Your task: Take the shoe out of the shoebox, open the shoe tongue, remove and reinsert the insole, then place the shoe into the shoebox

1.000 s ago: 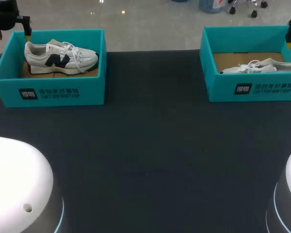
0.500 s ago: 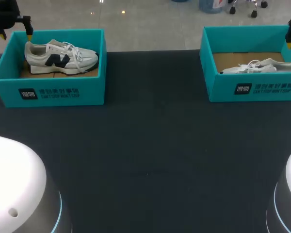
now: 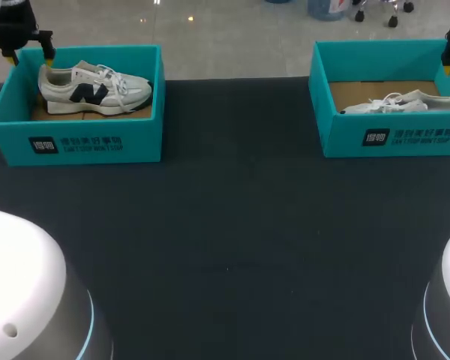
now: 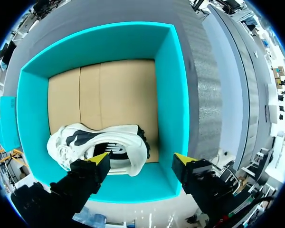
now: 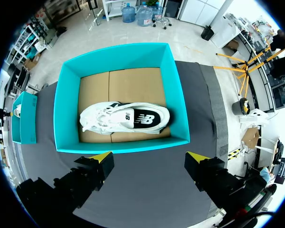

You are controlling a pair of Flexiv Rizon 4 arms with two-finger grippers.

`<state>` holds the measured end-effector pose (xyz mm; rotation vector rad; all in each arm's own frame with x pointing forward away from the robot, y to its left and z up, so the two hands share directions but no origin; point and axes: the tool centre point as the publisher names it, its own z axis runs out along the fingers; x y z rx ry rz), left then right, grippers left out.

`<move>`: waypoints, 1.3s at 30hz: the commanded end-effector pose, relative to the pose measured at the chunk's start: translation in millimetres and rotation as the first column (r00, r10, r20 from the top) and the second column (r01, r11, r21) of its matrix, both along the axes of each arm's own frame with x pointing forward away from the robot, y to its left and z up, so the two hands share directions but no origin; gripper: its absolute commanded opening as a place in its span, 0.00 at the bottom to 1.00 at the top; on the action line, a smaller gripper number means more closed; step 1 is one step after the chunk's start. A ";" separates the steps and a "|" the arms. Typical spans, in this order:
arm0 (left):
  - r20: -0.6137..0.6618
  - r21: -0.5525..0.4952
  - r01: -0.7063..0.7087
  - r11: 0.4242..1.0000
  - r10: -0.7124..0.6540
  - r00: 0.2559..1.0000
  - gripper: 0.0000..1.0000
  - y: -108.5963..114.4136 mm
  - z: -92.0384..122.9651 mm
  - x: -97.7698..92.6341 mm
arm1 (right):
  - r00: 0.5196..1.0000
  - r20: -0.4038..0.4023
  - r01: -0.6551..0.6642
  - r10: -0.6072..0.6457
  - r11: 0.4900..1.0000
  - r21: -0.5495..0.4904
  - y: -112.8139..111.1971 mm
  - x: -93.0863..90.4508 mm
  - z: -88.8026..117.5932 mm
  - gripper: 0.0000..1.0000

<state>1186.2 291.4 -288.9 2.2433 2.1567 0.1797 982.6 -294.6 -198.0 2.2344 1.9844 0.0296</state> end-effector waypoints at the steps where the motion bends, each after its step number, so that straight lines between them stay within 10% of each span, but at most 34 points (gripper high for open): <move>1: -0.022 -0.012 0.003 1.000 -0.003 1.000 0.73 -2.7 -8.5 9.5 | 1.000 -0.001 0.000 0.000 1.000 0.000 -0.4 0.2 -0.1 1.00; 5: -0.043 -0.027 -0.017 1.000 0.016 0.999 0.52 -4.6 -14.9 14.1 | 1.000 -0.001 0.000 0.000 1.000 0.000 -0.4 0.2 -0.1 1.00; 39: -0.097 -0.038 -0.019 0.999 0.015 0.995 0.51 2.1 -69.7 33.9 | 1.000 -0.001 0.000 0.000 1.000 0.000 -0.4 0.2 -0.1 1.00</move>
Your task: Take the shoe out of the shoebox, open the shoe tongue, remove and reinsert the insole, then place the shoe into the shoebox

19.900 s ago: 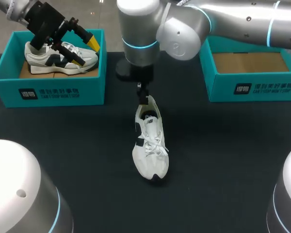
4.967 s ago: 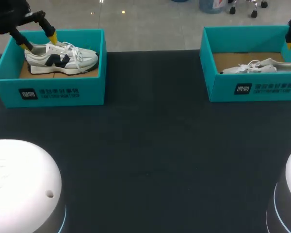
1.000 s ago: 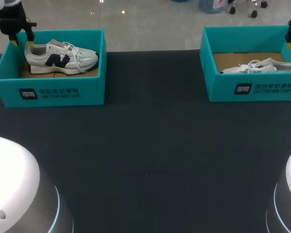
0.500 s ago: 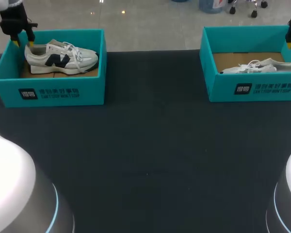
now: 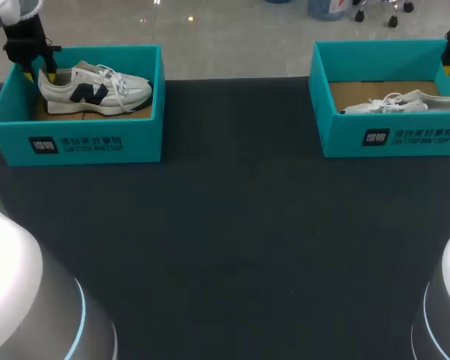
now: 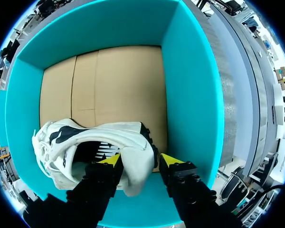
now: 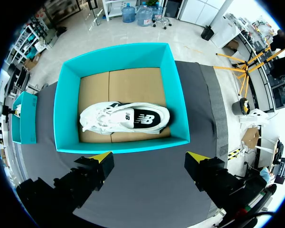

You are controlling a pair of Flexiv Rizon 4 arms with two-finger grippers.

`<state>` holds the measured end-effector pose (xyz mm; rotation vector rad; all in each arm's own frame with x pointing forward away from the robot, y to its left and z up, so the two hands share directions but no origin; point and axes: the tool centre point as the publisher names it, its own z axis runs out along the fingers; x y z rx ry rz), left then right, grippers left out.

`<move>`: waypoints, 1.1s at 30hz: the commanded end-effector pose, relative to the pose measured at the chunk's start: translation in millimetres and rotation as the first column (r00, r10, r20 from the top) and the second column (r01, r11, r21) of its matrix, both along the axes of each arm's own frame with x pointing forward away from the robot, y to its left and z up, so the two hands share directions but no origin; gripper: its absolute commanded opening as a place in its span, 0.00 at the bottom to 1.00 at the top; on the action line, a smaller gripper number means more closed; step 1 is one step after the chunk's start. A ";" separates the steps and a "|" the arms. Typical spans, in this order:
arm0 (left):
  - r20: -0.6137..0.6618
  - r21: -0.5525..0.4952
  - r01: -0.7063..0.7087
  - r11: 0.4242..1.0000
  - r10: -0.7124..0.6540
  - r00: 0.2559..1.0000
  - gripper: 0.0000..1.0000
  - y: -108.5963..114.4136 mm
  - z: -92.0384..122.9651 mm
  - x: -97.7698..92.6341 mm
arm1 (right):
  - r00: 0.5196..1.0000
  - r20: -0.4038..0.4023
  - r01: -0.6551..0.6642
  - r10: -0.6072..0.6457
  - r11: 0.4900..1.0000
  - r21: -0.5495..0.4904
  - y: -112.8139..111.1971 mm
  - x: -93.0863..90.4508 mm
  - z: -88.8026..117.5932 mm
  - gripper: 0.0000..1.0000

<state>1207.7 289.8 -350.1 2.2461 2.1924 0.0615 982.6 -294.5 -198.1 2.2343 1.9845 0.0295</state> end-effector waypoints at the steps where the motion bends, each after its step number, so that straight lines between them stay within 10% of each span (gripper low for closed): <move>1: -0.027 0.000 -0.001 1.000 0.001 1.000 0.51 4.4 -10.2 12.1 | 1.000 -0.001 0.000 0.000 1.000 0.000 -0.4 0.2 -0.1 1.00; 15: -0.066 0.013 -0.005 1.000 0.006 0.998 0.60 7.7 -31.9 9.3 | 1.000 -0.001 0.000 0.000 1.000 0.000 -0.4 0.2 -0.1 1.00; 33: -0.100 0.020 0.000 1.000 0.002 0.995 0.32 12.8 -37.3 6.9 | 1.000 -0.001 0.000 0.000 1.000 0.000 -0.4 0.2 -0.1 1.00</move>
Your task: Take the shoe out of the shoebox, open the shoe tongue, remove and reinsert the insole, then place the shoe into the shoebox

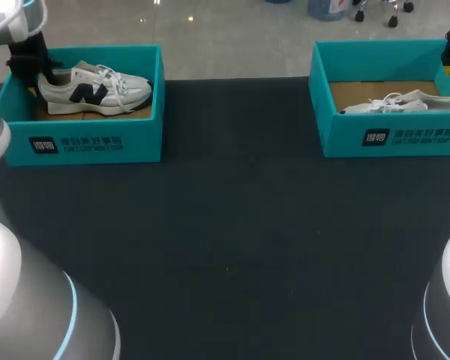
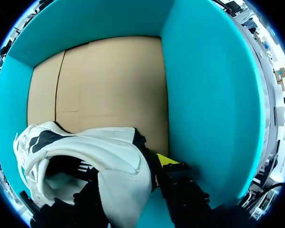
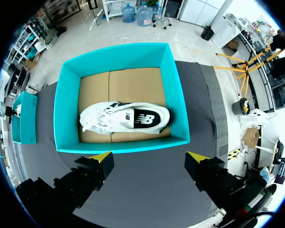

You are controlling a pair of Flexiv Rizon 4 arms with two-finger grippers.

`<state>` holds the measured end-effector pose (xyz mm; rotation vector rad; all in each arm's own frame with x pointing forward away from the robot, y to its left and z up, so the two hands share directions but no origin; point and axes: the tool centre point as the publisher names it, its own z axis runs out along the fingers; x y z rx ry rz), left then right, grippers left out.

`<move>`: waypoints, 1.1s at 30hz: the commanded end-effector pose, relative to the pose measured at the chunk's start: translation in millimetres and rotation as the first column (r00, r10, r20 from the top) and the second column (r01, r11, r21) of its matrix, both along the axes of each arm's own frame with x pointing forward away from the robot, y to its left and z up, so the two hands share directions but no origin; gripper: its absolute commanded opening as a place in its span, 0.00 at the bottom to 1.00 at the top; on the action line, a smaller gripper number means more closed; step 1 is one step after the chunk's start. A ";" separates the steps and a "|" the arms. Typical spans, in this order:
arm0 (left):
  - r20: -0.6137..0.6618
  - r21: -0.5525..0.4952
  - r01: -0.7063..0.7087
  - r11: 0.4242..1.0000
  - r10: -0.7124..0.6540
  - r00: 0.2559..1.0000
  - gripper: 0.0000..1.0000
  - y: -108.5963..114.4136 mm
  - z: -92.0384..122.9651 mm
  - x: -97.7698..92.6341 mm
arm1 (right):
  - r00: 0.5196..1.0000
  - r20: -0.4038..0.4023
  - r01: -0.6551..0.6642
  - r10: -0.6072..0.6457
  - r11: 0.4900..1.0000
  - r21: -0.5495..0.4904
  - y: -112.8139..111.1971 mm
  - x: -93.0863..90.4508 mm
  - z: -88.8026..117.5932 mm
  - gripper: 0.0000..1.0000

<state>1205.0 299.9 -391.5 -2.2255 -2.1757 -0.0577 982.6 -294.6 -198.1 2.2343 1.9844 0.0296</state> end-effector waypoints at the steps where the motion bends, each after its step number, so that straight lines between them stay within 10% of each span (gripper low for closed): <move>1: -0.075 0.004 0.003 1.000 -0.003 0.997 0.31 2.9 5.8 9.5 | 1.000 -0.001 0.000 0.000 1.000 0.000 -0.4 0.2 -0.1 1.00; 15: -0.030 0.005 0.001 1.000 -0.001 1.000 0.00 2.8 58.1 -1.2 | 1.000 -0.001 0.000 0.000 1.000 0.000 -0.4 0.2 -0.1 1.00; 33: 0.037 0.035 -0.080 0.996 0.079 0.996 0.00 2.7 162.1 -15.0 | 1.000 -0.001 0.000 0.000 1.000 0.000 -0.4 0.2 -0.1 1.00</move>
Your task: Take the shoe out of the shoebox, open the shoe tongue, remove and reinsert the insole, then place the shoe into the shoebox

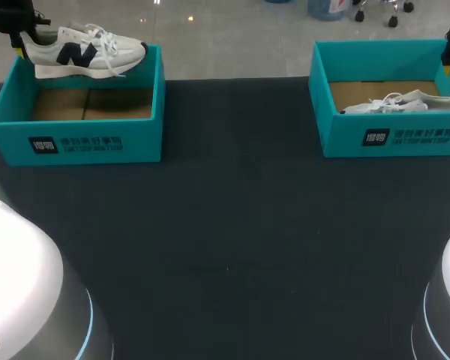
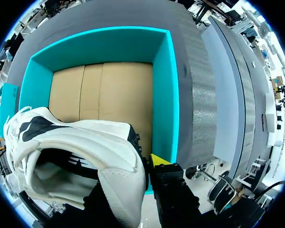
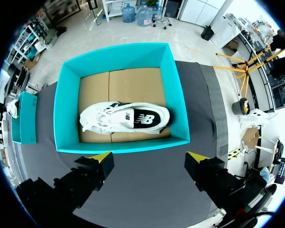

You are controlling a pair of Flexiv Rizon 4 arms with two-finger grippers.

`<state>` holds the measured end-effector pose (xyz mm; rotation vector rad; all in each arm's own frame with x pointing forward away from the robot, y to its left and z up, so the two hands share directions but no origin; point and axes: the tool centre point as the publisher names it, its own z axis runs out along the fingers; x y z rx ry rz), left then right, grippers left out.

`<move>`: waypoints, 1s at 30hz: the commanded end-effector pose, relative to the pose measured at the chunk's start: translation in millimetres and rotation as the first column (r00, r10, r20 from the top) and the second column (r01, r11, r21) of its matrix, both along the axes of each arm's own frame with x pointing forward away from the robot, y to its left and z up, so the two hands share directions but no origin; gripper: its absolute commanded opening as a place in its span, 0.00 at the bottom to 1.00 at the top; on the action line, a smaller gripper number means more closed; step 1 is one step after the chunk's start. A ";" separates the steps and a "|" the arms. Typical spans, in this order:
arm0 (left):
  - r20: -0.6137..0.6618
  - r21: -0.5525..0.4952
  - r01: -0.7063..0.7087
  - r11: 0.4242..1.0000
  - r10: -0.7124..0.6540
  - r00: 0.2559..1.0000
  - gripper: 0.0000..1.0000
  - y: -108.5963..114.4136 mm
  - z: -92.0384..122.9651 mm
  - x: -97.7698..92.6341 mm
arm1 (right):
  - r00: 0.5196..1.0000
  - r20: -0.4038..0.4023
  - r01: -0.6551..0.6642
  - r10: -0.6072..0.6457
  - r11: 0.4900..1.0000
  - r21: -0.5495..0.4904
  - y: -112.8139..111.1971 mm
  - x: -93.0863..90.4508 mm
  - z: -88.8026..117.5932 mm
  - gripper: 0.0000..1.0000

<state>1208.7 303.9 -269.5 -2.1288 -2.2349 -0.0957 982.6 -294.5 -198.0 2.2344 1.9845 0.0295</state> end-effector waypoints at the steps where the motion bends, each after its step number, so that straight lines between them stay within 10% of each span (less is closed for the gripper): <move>1: 0.035 0.002 -0.017 1.000 0.017 0.999 0.00 -0.9 44.7 -19.3 | 1.000 -0.001 0.000 0.000 1.000 0.000 -0.4 0.2 -0.1 1.00; 11: 0.056 -0.013 -0.033 0.999 0.033 0.998 0.00 4.2 79.3 -26.1 | 1.000 -0.001 0.000 0.000 1.000 0.000 -0.4 0.2 -0.1 1.00; 30: 0.055 -0.013 -0.032 0.999 0.033 0.998 0.00 1.2 80.7 -30.2 | 1.000 -0.001 0.000 0.000 1.000 0.000 -0.4 0.2 -0.1 1.00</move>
